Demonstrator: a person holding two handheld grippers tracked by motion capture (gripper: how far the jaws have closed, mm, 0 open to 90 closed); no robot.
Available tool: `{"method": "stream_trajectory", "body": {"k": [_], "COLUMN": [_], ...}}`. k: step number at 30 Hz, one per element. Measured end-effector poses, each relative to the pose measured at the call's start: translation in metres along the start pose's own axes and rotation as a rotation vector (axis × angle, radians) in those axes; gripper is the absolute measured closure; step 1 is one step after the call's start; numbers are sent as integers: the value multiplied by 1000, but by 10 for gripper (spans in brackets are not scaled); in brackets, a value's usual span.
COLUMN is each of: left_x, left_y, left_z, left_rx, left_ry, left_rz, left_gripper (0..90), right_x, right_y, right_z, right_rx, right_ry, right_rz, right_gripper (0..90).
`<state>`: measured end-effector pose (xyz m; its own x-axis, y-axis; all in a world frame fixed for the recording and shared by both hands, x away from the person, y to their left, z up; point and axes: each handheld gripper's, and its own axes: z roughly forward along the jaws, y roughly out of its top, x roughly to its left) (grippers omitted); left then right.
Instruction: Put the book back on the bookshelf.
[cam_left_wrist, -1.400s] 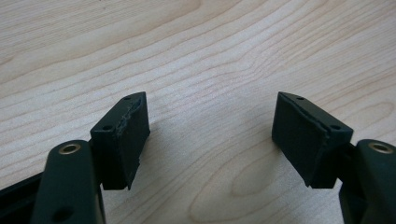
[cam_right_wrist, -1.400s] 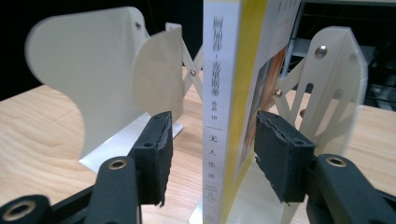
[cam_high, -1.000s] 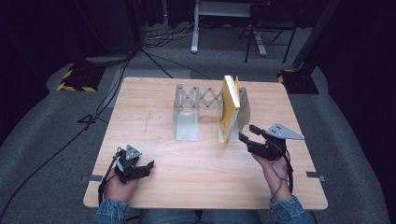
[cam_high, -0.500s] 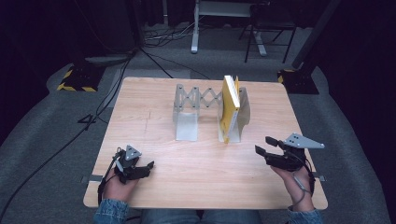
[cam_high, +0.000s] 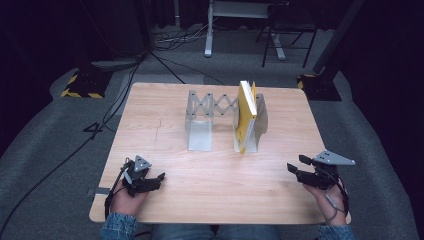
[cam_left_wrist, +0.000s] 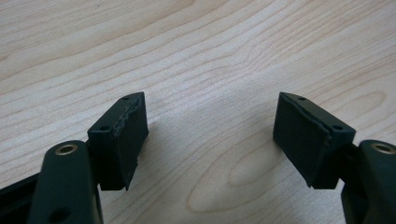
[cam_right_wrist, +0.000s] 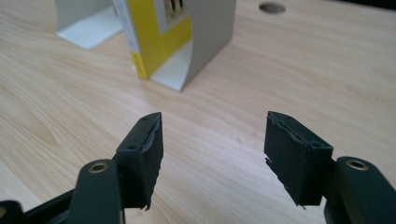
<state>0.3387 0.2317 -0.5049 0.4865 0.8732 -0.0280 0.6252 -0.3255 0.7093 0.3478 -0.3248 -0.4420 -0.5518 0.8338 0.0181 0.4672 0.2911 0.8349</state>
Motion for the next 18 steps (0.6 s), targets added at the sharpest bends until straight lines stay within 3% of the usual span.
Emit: {"method": "stream_trajectory", "body": {"k": [6, 9, 18], "left_x": [0, 0, -1], "left_y": [0, 0, 0], "left_z": [0, 0, 0], "left_rx": [1, 1, 2], "left_ry": [0, 0, 2], "left_rz": [2, 2, 6], "left_gripper": [269, 268, 268], "right_x": [-13, -13, -14], "right_y": [-22, -29, -43], "right_z": [13, 18, 31], "right_rx": [108, 134, 196], "right_ry": [-49, -76, -93], "right_rz": [-8, -29, -38], "right_gripper": [366, 363, 335]}}
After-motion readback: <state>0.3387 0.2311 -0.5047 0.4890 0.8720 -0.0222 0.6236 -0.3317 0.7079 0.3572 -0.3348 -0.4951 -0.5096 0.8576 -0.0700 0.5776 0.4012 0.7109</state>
